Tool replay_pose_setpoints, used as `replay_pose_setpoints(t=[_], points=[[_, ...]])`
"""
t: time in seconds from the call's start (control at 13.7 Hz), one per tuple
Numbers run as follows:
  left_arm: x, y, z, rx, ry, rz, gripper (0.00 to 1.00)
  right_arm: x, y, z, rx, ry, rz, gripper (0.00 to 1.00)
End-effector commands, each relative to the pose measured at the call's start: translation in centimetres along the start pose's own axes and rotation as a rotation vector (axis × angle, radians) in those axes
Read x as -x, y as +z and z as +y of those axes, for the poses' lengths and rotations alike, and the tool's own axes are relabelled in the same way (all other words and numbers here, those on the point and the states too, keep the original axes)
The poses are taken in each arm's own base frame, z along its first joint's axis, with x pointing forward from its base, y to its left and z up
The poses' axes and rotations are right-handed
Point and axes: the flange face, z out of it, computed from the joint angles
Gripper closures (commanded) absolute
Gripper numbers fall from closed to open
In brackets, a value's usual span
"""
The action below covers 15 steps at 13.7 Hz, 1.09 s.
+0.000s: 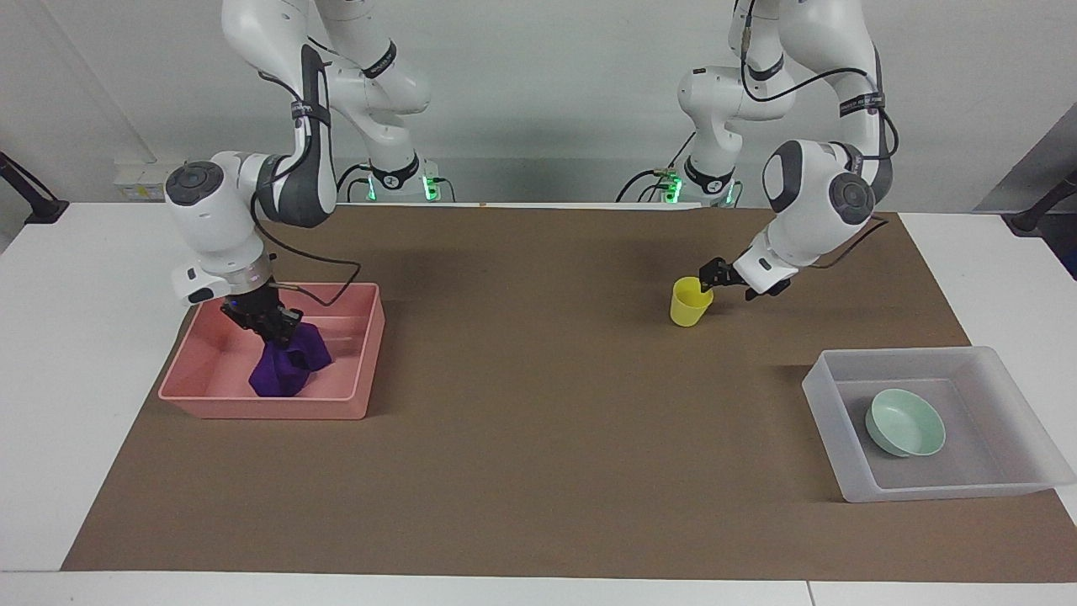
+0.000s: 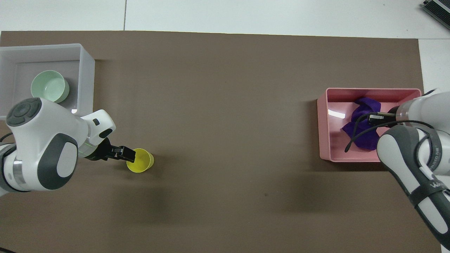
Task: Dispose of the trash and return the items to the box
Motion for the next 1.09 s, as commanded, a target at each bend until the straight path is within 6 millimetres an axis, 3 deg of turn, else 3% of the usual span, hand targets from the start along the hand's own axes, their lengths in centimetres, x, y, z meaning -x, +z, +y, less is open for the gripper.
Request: replay_pose_setpoints(t=[0.0, 0.07, 0.15, 0.22, 0.36, 0.51, 0.73, 0.87, 1.02], points=[[0.7, 0.4, 0.1, 0.007, -0.018, 0.027, 0.35, -0.4, -3.0, -2.4, 0.002, -0.043, 0.023, 0.0], [0.5, 0.7, -0.3, 0.008, -0.027, 0.024, 0.69, -0.5, -3.9, -3.5, -0.001, -0.028, 0.031, 0.0], [0.3, 1.1, -0.5, 0.007, -0.03, 0.021, 0.89, -0.4, -4.8, -4.5, -0.004, -0.018, 0.036, 0.0], [0.1, 1.4, -0.6, 0.007, -0.033, 0.02, 0.97, -0.1, -6.4, -5.6, -0.004, -0.02, 0.031, 0.0], [0.0, 1.2, -0.4, 0.007, -0.064, 0.016, 1.0, -0.2, -10.4, -5.9, -0.002, -0.011, 0.02, 0.0], [-0.7, -0.6, 0.0, 0.013, -0.115, 0.033, 1.0, -0.1, -14.4, -7.1, -0.004, -0.028, 0.001, 0.0], [-1.9, -5.5, 0.5, 0.022, -0.168, 0.041, 1.0, -0.1, -19.8, -6.5, -0.008, -0.021, -0.018, 0.0], [-2.7, -9.3, -1.7, 0.036, -0.214, 0.08, 1.0, 0.3, -22.2, -6.1, -0.007, -0.018, -0.026, 0.0], [-2.7, -15.1, -4.1, 0.05, -0.262, 0.121, 1.0, 0.5, -24.8, -5.5, -0.003, -0.011, -0.044, 0.0]])
